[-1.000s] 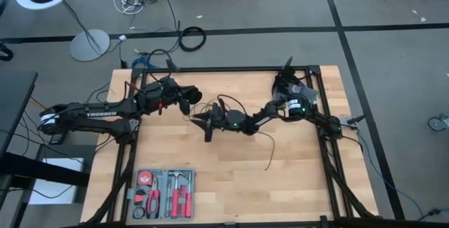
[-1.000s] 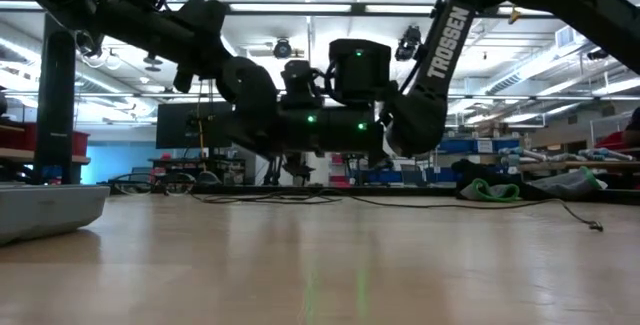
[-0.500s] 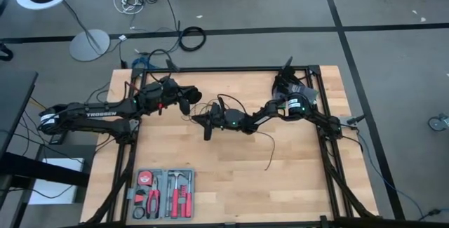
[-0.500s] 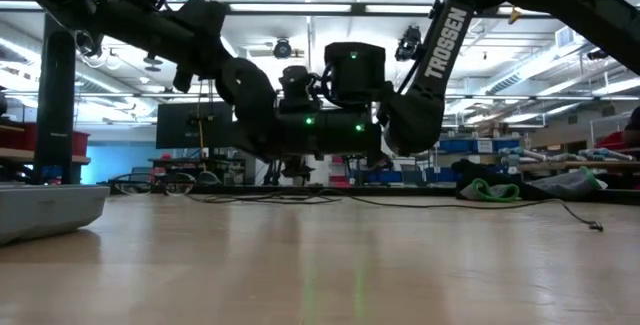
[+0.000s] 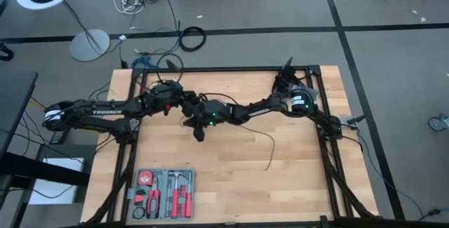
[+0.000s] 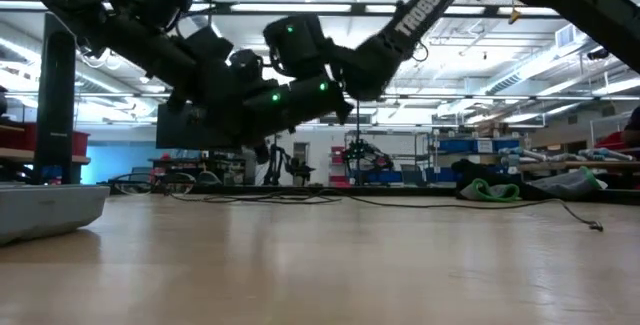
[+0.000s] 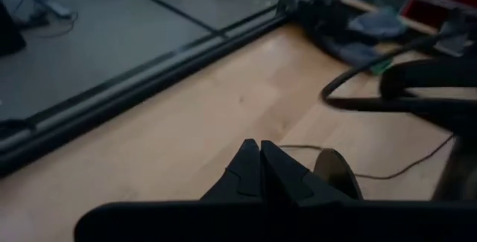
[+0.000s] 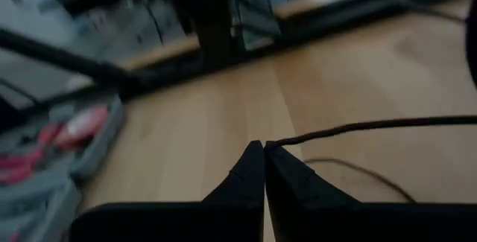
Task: Coil cords
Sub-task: Coil the black wire onto the black spool
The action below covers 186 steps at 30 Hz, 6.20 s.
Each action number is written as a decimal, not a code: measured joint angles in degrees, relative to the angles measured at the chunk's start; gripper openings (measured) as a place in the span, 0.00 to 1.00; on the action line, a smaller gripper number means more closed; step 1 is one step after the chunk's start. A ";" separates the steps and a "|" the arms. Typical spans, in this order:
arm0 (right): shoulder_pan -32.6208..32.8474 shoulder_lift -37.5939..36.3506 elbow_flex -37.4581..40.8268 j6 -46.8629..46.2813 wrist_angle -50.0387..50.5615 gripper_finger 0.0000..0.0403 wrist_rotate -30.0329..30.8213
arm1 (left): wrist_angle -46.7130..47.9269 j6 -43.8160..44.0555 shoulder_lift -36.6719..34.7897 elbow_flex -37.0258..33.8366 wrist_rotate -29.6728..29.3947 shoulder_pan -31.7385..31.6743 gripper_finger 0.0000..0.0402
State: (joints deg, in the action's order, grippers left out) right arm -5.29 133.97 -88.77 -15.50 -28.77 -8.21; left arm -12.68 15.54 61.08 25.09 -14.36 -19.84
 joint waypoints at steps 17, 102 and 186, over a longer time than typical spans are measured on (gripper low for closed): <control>-0.91 -13.36 -0.39 15.51 24.32 0.00 14.56 | 9.92 2.77 0.20 -0.05 7.60 0.07 0.00; -2.26 -4.76 8.22 7.24 -5.04 0.46 17.65 | -28.27 7.22 -20.22 -22.34 -14.57 10.00 0.00; 8.75 -22.27 58.97 -6.14 -44.39 0.27 36.42 | -37.29 -8.83 21.09 8.73 -1.01 9.55 0.00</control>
State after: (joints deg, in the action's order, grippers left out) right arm 3.46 111.70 -29.80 -21.64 -73.16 28.21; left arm -49.96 6.71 82.17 33.82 -15.37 -10.30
